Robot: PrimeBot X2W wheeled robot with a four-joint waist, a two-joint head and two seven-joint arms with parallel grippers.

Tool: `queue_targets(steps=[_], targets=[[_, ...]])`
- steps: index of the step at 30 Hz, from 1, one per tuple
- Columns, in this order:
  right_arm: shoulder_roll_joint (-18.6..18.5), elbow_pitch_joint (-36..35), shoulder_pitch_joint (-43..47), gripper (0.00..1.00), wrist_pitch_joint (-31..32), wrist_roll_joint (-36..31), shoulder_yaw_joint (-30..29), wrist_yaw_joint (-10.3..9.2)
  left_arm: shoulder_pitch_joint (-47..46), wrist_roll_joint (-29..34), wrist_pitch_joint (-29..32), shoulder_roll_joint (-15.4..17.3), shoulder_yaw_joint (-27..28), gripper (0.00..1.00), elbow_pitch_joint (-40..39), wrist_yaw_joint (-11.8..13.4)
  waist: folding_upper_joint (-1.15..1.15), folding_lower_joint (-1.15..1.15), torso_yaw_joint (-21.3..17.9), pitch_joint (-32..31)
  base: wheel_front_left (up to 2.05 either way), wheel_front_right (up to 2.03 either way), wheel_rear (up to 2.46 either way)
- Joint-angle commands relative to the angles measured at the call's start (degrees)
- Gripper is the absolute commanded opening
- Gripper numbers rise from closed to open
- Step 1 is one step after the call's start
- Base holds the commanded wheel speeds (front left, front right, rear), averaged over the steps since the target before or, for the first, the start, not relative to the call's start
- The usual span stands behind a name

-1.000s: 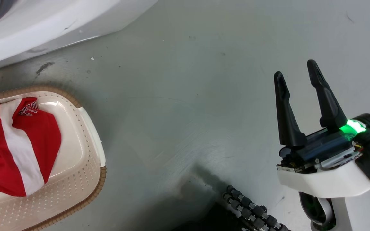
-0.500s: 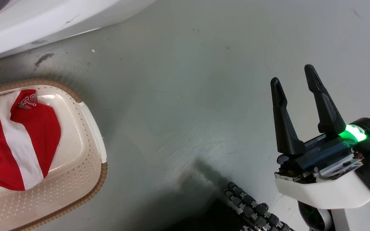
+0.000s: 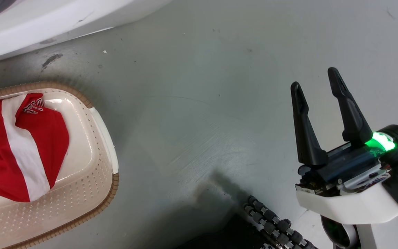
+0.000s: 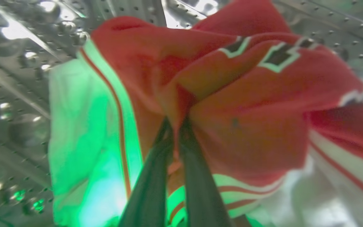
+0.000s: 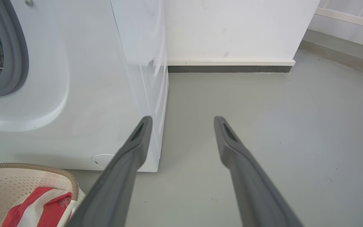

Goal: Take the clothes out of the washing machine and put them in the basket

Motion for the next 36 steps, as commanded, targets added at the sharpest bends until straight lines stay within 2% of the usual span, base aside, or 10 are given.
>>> queue_targets(steps=[1, 15, 24, 36], targets=[[0.2, 0.1, -1.2, 1.00, -0.1, -0.3, 0.0, -0.06, 2.7, -0.7, -0.7, -0.9, -1.4, 0.00, -0.4, -0.3, 0.00, 0.00, 0.1, -0.1, 0.00, 0.00, 0.00], [0.2, 1.4, -5.3, 1.00, -0.1, -2.1, 0.0, -0.06, 3.9, -4.8, -7.7, 2.6, -4.9, 0.00, -6.6, -0.2, 0.00, 0.00, 0.8, -3.0, 0.00, 0.00, 0.00], [0.1, 3.4, -5.8, 1.00, -0.1, -5.5, -2.7, -0.06, 11.2, -10.0, -16.2, 1.3, -6.6, 0.00, -9.9, -0.2, 0.00, 0.00, 5.9, -8.7, 0.00, 0.00, 0.00], [0.1, 6.1, -4.4, 1.00, -0.1, -9.7, -4.6, -0.06, 24.3, -14.7, -30.4, -1.0, -9.0, 0.00, -14.6, -0.2, 0.00, 0.00, 12.7, -17.8, 0.00, 0.00, 0.00]])
